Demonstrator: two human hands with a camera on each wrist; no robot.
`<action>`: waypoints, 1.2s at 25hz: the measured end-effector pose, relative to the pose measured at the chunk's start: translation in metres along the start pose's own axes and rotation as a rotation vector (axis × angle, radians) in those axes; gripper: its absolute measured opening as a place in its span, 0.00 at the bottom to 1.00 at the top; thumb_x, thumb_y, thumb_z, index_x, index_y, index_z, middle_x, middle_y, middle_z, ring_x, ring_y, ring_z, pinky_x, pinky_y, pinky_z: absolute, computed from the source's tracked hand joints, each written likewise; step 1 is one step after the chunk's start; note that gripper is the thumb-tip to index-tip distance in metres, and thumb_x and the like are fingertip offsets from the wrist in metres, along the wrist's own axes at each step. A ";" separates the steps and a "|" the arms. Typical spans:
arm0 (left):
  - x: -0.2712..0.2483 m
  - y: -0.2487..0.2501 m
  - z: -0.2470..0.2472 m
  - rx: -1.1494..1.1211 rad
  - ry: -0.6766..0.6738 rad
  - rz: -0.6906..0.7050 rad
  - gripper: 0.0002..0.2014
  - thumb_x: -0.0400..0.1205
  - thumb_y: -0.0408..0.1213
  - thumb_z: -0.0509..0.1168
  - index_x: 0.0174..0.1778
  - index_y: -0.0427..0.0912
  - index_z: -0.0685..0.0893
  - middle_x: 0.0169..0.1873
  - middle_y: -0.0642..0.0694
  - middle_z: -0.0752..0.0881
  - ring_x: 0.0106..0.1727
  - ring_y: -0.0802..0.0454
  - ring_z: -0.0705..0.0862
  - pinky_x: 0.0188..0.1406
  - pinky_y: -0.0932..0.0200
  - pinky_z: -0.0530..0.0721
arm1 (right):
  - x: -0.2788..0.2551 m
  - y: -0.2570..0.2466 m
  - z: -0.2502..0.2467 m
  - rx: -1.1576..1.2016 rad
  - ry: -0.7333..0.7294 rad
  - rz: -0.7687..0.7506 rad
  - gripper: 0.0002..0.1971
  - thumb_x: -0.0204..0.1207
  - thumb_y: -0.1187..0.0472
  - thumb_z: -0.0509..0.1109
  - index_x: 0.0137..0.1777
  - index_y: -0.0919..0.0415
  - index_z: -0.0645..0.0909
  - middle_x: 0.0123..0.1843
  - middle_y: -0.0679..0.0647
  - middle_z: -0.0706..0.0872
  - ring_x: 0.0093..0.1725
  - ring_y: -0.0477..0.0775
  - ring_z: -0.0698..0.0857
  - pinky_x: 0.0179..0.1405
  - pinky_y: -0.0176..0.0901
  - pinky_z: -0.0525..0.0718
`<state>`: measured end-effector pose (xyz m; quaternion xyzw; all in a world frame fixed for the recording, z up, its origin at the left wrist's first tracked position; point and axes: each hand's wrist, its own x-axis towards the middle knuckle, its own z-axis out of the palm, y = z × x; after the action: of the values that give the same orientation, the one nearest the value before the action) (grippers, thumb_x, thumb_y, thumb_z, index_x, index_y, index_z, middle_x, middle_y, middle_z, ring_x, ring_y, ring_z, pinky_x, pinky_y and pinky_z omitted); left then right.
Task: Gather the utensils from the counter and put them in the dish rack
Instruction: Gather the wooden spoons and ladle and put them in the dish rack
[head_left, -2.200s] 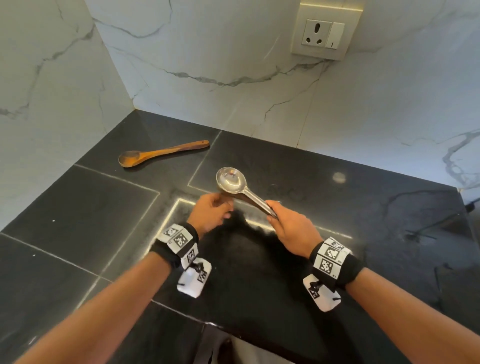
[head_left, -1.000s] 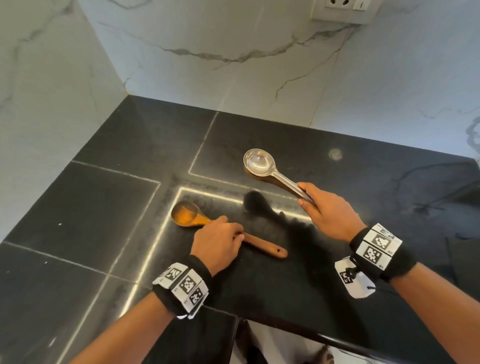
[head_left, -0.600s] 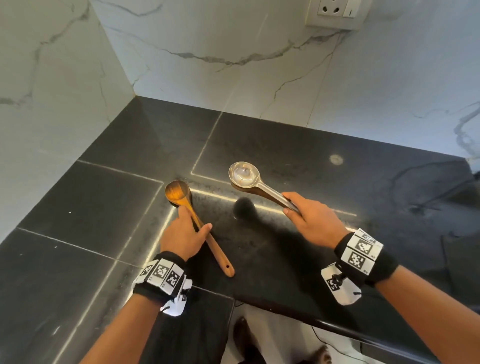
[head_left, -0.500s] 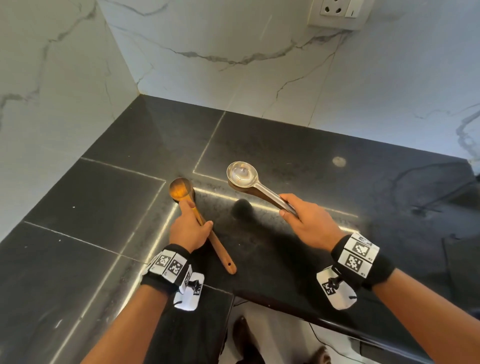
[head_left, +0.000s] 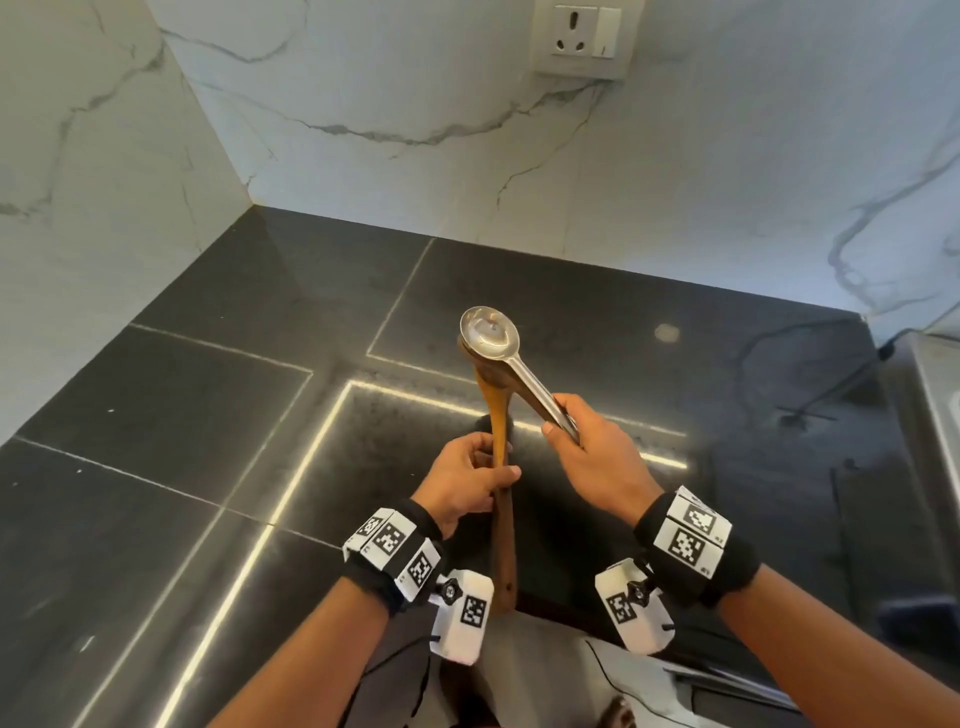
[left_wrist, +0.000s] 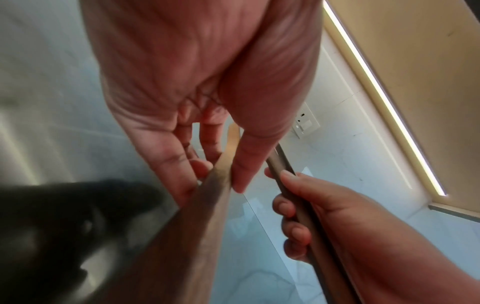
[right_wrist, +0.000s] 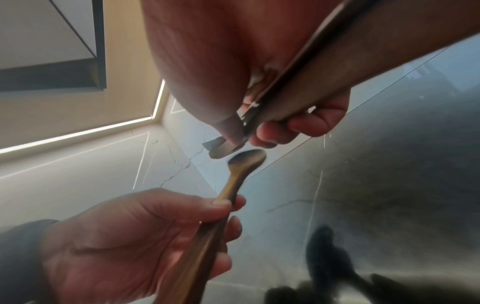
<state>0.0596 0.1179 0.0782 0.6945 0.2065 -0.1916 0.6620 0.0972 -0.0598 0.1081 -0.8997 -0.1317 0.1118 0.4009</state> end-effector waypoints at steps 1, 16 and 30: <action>-0.003 0.001 0.017 -0.026 0.003 0.027 0.13 0.78 0.29 0.73 0.58 0.37 0.83 0.40 0.43 0.84 0.43 0.47 0.87 0.55 0.40 0.89 | -0.008 0.008 -0.011 0.017 0.015 0.013 0.11 0.87 0.52 0.60 0.67 0.45 0.74 0.38 0.50 0.84 0.34 0.49 0.84 0.35 0.46 0.85; -0.035 0.010 0.230 -0.238 -0.051 0.162 0.13 0.81 0.27 0.69 0.61 0.33 0.85 0.53 0.32 0.91 0.53 0.42 0.92 0.53 0.49 0.90 | -0.118 0.132 -0.114 -0.059 0.110 -0.099 0.16 0.86 0.48 0.57 0.70 0.47 0.72 0.55 0.46 0.78 0.52 0.47 0.79 0.54 0.52 0.84; -0.048 0.091 0.304 -0.336 -0.287 0.303 0.13 0.79 0.24 0.71 0.59 0.25 0.85 0.51 0.32 0.90 0.49 0.44 0.90 0.55 0.52 0.90 | -0.147 0.122 -0.243 -0.308 0.113 -0.110 0.22 0.85 0.55 0.60 0.77 0.48 0.61 0.56 0.53 0.83 0.46 0.55 0.86 0.46 0.57 0.85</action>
<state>0.0704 -0.1908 0.1650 0.5638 0.0331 -0.1497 0.8116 0.0518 -0.3546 0.1896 -0.9467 -0.1734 0.0172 0.2708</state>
